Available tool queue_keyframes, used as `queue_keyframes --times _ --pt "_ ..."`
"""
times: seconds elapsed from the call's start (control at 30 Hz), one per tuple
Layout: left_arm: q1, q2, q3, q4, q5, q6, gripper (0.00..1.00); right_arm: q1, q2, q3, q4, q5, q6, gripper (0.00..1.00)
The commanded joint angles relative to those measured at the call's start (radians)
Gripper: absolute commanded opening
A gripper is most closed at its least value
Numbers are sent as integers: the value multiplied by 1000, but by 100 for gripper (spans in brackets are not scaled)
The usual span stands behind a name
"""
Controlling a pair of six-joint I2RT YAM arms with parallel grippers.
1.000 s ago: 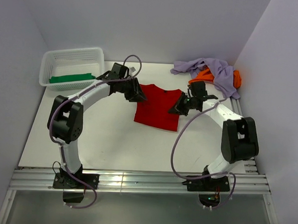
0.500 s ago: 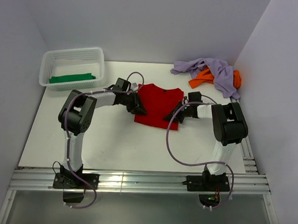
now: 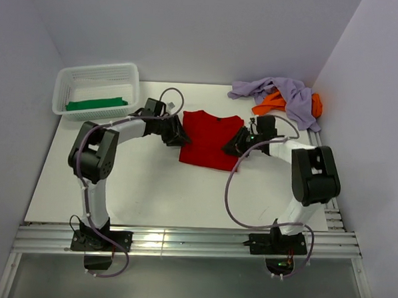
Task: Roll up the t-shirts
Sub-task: Roll the tshirt
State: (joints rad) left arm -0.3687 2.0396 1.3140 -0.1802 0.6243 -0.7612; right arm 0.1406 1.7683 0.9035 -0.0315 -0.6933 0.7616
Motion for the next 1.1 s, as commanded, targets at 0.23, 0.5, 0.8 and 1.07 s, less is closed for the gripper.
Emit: queue_keyframes --times 0.23,0.5,0.8,1.07 --pt "11 -470 -319 145 -138 97 67 11 -469 -187 -10 153 -134 58" --pt "-91 -656 -567 336 -331 151 71 244 -745 -339 -32 659 -220 63" --pt "-139 -648 -723 550 -399 177 70 369 -808 -546 128 844 -151 69" --pt "-161 -550 -702 624 -456 165 68 384 -653 -491 81 931 -114 64"
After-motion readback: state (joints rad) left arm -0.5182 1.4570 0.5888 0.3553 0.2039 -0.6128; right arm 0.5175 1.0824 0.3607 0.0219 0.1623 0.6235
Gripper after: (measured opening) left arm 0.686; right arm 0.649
